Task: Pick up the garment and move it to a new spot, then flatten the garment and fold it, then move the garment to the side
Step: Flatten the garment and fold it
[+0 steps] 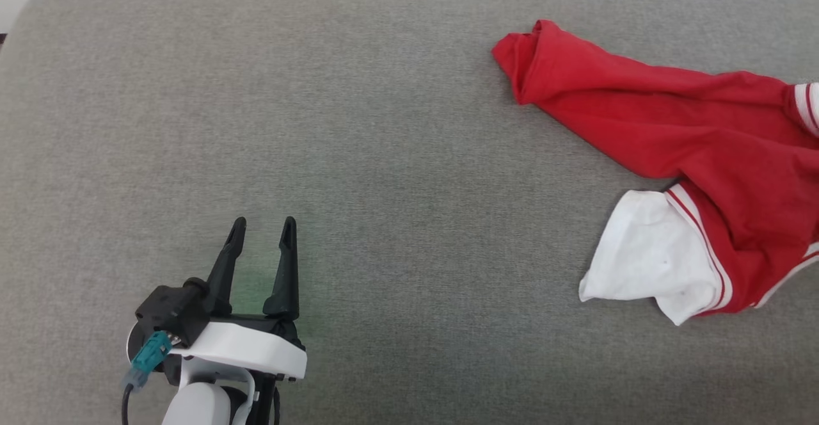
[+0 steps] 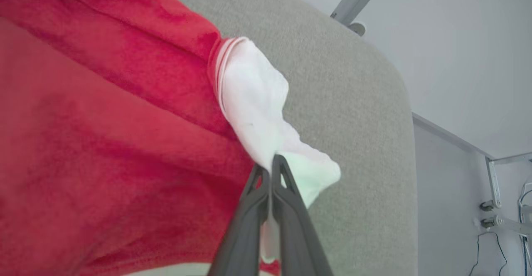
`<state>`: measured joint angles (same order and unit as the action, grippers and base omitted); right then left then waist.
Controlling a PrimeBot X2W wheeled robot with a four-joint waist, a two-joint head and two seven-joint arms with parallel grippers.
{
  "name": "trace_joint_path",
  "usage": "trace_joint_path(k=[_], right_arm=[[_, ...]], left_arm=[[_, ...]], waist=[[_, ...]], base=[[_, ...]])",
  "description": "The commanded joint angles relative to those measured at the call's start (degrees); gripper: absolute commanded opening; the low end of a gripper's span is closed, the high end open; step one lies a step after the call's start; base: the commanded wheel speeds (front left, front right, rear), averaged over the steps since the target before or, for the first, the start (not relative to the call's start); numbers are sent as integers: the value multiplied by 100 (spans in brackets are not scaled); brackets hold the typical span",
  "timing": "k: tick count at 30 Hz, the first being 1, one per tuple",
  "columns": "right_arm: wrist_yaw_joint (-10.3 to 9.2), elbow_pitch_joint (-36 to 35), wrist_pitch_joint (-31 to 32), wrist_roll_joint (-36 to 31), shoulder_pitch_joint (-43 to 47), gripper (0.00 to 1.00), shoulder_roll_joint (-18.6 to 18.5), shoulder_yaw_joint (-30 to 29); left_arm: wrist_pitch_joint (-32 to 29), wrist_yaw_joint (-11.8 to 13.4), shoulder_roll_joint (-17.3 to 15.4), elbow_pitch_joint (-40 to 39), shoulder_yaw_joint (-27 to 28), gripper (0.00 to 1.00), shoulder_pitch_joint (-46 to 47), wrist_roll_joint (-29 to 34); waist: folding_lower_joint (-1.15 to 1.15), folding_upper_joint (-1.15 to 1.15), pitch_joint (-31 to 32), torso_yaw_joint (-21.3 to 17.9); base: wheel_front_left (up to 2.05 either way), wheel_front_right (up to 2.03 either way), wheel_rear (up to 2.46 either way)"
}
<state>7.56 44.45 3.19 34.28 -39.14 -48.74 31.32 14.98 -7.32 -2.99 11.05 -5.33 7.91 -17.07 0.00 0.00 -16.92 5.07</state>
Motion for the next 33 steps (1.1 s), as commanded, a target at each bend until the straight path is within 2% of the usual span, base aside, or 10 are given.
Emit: trace_joint_path(k=[1, 9, 11, 12, 17, 19, 25, 26, 30, 33], right_arm=[[-13, -6, 15, 5, 61, 0, 11, -67], [-13, 198, -126, -197, 306, 2, 422, -319], [-13, 242, -211, -148, 295, 73, 539, -451], [-13, 280, -277, -122, 289, 100, 592, -538], [-12, 305, -909, 9, 353, 100, 876, -1081], [-12, 235, -1181, 107, 399, 100, 1012, -1314], [-10, -253, -1685, 185, 635, 100, 1481, -1842], [-10, -253, -1685, 185, 635, 100, 1481, -1842], [-9, -611, -1799, 109, 867, 100, 1839, -2143], [-9, -782, -1827, 6, 1053, 100, 2111, -2287]], left_arm=[[30, -20, 7, 13, 1, 100, 24, 15], [30, -23, -11, 103, -146, 100, 202, 173], [30, -23, -100, 154, -318, 100, 317, 104], [30, -23, -207, 188, -460, 100, 406, 86], [-4, -18, -839, 312, -1390, 100, 1153, -366], [-333, -18, -1100, 302, -1874, 100, 1578, -656], [-2514, -18, -1748, 159, -3332, 100, 2697, -2382], [-2514, -18, -1748, 159, -3332, 100, 2697, -2382], [-4124, -18, -1936, 362, -3895, 100, 3225, -3400], [-5234, -3, -1832, 844, -4020, 100, 3428, -3995]], waist=[[0, 0, -6, -28], [0, 0, -13, -120], [0, 0, 8, -163], [0, 0, 23, -180], [0, 0, 172, -321], [0, 0, 240, -433], [0, 0, 288, -1011], [0, 0, 288, -1011], [0, 0, 215, -1460], [0, 0, 169, -1779]], base=[[0, 0, 0], [0, 0, 0], [0, 0, 0], [0, 0, 0], [0, 0, 0], [0, 0, 0], [0, 0, 0], [0, 0, 0], [0, 0, 0], [0, 0, 0]])
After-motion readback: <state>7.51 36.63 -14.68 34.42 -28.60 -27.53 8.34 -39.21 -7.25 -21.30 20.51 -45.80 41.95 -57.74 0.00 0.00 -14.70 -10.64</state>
